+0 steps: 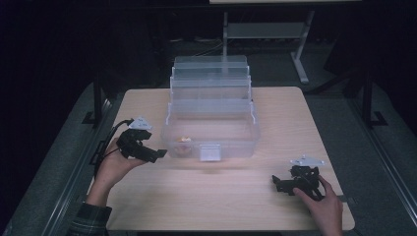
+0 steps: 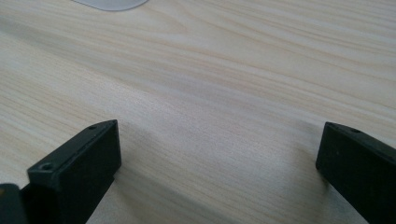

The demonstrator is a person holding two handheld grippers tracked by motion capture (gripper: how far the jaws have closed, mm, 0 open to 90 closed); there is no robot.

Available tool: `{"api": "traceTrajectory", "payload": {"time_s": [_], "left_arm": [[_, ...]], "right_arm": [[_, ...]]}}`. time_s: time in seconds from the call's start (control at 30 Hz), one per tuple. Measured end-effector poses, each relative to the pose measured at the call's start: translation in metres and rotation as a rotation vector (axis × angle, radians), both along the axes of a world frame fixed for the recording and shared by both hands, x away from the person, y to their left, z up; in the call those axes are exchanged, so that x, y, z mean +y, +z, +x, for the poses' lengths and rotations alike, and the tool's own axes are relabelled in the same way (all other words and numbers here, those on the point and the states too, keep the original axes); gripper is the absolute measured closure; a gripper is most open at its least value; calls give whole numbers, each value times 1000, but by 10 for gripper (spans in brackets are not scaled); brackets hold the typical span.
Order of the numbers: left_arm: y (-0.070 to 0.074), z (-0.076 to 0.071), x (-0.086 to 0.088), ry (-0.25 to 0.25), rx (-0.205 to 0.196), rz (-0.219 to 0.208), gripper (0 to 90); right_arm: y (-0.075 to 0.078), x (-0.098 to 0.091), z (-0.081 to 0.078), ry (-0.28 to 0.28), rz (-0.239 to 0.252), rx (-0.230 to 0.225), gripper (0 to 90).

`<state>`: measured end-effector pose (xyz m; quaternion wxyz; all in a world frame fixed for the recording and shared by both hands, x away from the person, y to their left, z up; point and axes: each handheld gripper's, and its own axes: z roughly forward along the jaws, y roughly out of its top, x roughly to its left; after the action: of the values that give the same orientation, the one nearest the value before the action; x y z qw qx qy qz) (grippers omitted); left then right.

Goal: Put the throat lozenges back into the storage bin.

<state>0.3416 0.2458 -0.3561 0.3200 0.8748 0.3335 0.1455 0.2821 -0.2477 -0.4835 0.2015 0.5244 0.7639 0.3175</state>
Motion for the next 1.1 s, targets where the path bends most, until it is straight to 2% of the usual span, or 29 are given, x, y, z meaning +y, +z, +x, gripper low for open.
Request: {"api": "traceTrajectory", "payload": {"time_s": [0.4, 0.87, 1.1], "left_arm": [[-19, -23, 7, 11, -37, -22, 124], [-45, -49, 16, 27, -89, -23, 124], [-58, -62, 22, 45, -98, -22, 123]], "right_arm": [[0, 0, 0, 0, 0, 0, 0], [0, 0, 0, 0, 0, 1, 0], [0, 0, 0, 0, 0, 0, 0]]}}
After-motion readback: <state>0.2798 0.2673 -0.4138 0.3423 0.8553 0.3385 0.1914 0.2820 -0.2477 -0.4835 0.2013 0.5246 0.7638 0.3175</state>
